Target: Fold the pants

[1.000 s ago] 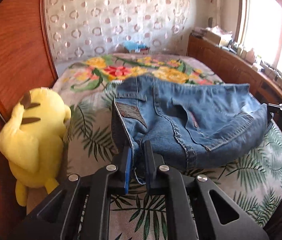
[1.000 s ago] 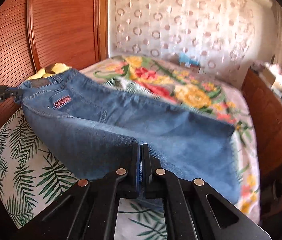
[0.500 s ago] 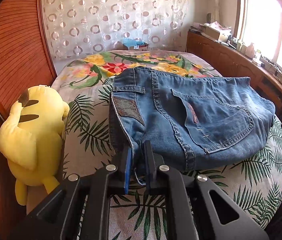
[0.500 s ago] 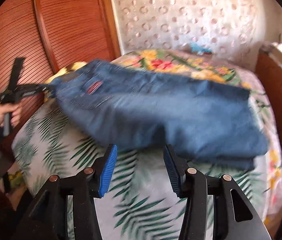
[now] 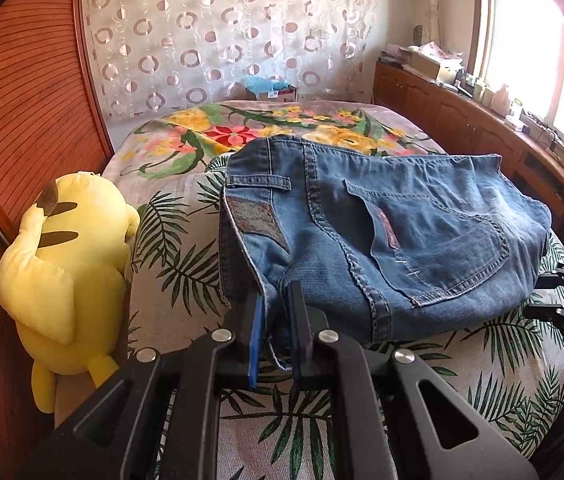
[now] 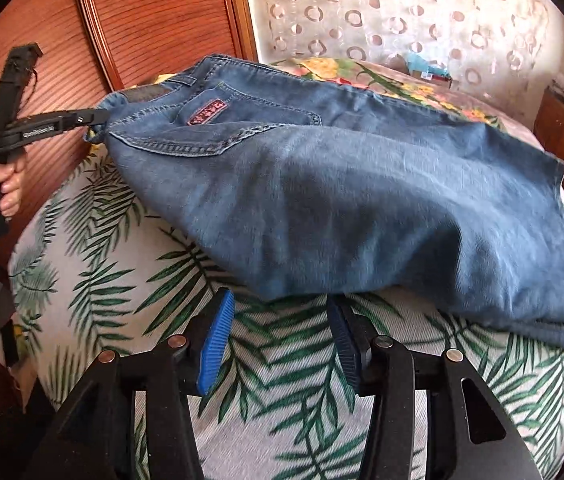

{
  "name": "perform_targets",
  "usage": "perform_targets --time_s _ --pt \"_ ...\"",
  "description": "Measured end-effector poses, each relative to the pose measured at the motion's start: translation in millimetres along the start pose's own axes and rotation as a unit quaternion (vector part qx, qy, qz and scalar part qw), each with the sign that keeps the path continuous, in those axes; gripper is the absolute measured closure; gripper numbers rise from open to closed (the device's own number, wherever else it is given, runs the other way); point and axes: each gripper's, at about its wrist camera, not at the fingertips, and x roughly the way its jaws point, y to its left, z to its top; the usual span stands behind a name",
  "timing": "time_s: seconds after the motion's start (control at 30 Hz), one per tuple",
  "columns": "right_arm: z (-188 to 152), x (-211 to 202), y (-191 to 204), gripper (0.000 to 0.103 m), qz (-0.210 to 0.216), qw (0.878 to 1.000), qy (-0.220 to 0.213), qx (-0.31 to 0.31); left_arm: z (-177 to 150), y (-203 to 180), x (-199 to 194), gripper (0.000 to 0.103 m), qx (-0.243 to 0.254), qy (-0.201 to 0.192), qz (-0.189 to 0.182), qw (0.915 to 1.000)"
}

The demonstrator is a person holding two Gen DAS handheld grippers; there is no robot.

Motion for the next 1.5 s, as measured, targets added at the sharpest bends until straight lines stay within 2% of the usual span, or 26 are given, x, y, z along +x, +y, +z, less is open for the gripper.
perform_targets --time_s 0.13,0.17,0.2,0.23,0.27,0.37,0.57,0.73,0.9,1.03,1.23,1.4,1.43,1.5 --pt "6.3 9.6 6.7 0.055 -0.03 0.999 0.009 -0.009 1.7 -0.3 -0.3 0.091 0.002 -0.003 0.001 1.0" --pt "9.3 8.9 5.1 0.067 -0.028 1.0 0.006 -0.007 2.3 -0.1 -0.3 0.091 0.002 -0.003 0.001 1.0" --pt "11.6 8.6 4.0 0.073 -0.023 1.0 0.004 -0.006 2.6 0.7 -0.6 0.091 0.002 -0.003 0.001 1.0" --pt "13.7 6.3 3.2 0.089 -0.017 1.0 -0.001 -0.005 2.8 -0.3 -0.5 0.091 0.002 -0.003 0.001 1.0" --pt "14.7 2.9 3.4 0.094 -0.01 1.0 -0.009 -0.006 3.1 0.0 -0.8 0.091 0.003 -0.003 0.001 1.0" --pt "20.5 -14.3 6.0 0.099 -0.007 0.999 -0.034 -0.013 3.4 -1.4 -3.2 0.091 0.004 -0.007 -0.008 0.9999" --pt "22.3 -66.0 15.7 0.101 -0.003 0.997 -0.073 -0.023 10.1 0.3 -27.3 0.091 -0.002 -0.034 -0.018 0.9993" --pt "22.6 -104.3 27.7 0.101 -0.005 0.994 -0.101 -0.04 17.5 0.2 -61.1 0.092 0.003 -0.069 -0.01 0.9976" --pt "20.6 -133.7 40.2 0.101 0.017 0.991 -0.12 -0.048 18.9 11.1 -94.3 0.092 -0.003 -0.094 -0.007 0.9956" --pt "0.9 -134.3 44.8 0.101 0.044 0.993 -0.101 -0.042 -4.3 16.1 -101.1 0.092 -0.007 -0.074 -0.009 0.9972" --pt "-30.2 -118.6 40.1 0.101 0.068 0.996 -0.06 -0.019 -55.3 14.1 -84.8 0.092 -0.014 -0.025 -0.012 0.9995" --pt "-44.5 -118.5 32.0 0.101 0.054 0.998 -0.044 -0.006 -73.2 -0.6 -85.7 0.09 -0.006 -0.009 -0.019 0.9998" --pt "-47.2 -121.7 31.6 0.101 0.047 0.998 -0.048 -0.008 -73.8 -4.3 -88.5 0.086 -0.003 -0.009 -0.017 0.9998" --pt "-49.3 -131.1 31.2 0.101 0.043 0.998 -0.054 -0.01 -71.3 -9.7 -94.7 0.083 0.004 -0.015 -0.006 0.9999"
